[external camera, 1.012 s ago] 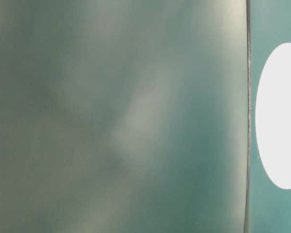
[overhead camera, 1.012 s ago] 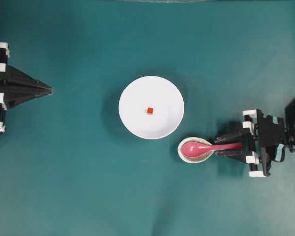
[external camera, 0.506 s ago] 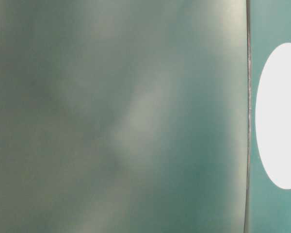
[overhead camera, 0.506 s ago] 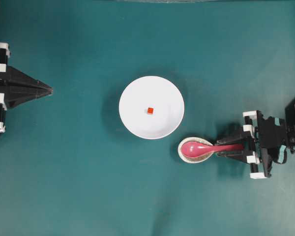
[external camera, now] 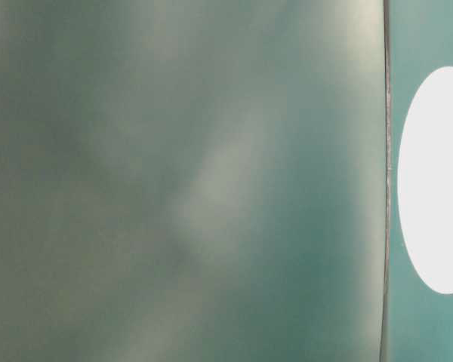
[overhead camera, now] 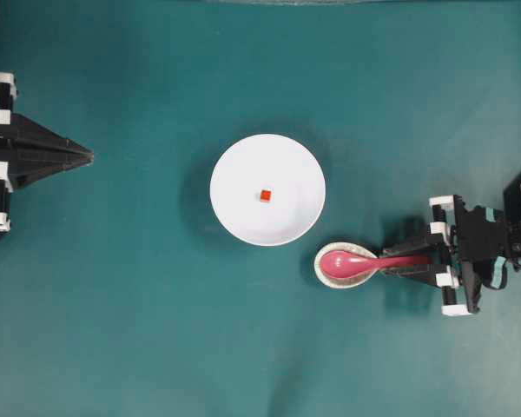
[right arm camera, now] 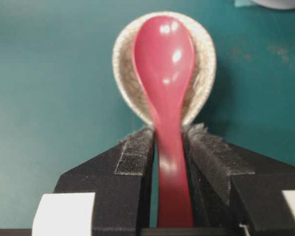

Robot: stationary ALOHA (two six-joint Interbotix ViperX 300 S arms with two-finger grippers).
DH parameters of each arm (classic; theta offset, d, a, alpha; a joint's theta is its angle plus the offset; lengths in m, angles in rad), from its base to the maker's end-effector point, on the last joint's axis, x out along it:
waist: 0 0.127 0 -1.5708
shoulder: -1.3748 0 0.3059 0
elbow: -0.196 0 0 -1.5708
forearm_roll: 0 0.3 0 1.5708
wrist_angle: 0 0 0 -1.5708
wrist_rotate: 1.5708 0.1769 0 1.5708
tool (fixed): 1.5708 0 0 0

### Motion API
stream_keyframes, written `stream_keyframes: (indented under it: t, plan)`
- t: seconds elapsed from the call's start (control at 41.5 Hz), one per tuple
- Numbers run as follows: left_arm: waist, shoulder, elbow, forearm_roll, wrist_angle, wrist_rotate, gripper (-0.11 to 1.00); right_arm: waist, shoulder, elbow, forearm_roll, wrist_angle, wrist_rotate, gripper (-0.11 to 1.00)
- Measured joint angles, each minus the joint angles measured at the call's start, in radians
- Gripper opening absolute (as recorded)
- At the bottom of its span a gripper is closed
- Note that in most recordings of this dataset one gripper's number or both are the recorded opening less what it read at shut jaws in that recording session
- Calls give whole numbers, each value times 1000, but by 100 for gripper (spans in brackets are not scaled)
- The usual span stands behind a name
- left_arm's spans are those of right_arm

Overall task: Grip the spoon and scoop the red block from the bowl with right arm.
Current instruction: 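Close the right gripper on the pink spoon handle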

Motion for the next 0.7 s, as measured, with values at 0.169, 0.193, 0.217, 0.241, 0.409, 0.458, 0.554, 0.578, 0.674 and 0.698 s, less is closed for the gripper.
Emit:
stream_keyframes:
  t: [0.169, 0.193, 0.217, 0.241, 0.409, 0.458, 0.554, 0.578, 0.674, 0.698]
  plan:
    - [2, 0, 0, 0, 0, -2, 0, 0, 0, 0, 0, 0, -3, 28]
    - [2, -2, 0, 0, 0, 0, 0, 0, 0, 2, 0, 2, -3, 28]
    - [2, 0, 0, 0, -2, 0, 0, 0, 0, 3, 0, 0, -3, 27]
    - [3, -2, 0, 0, -2, 0, 0, 0, 0, 3, 0, 0, -3, 27]
    - [8, 0, 0, 0, 0, 0, 0, 0, -2, 3, 0, 0, -9, 25]
    - [8, 0, 0, 0, 2, 0, 0, 0, -3, 5, 0, 0, -11, 25]
    - [8, 0, 0, 0, 5, 0, 0, 0, -18, 5, 0, 0, -12, 25]
    - [9, 0, 0, 0, 6, 0, 0, 0, -25, 5, 0, 2, -14, 25]
    - [9, 0, 0, 0, 12, 0, 0, 0, -51, 5, 0, 8, -18, 25]
    - [8, 0, 0, 0, 14, 0, 0, 0, -58, 5, 0, 11, -21, 25]
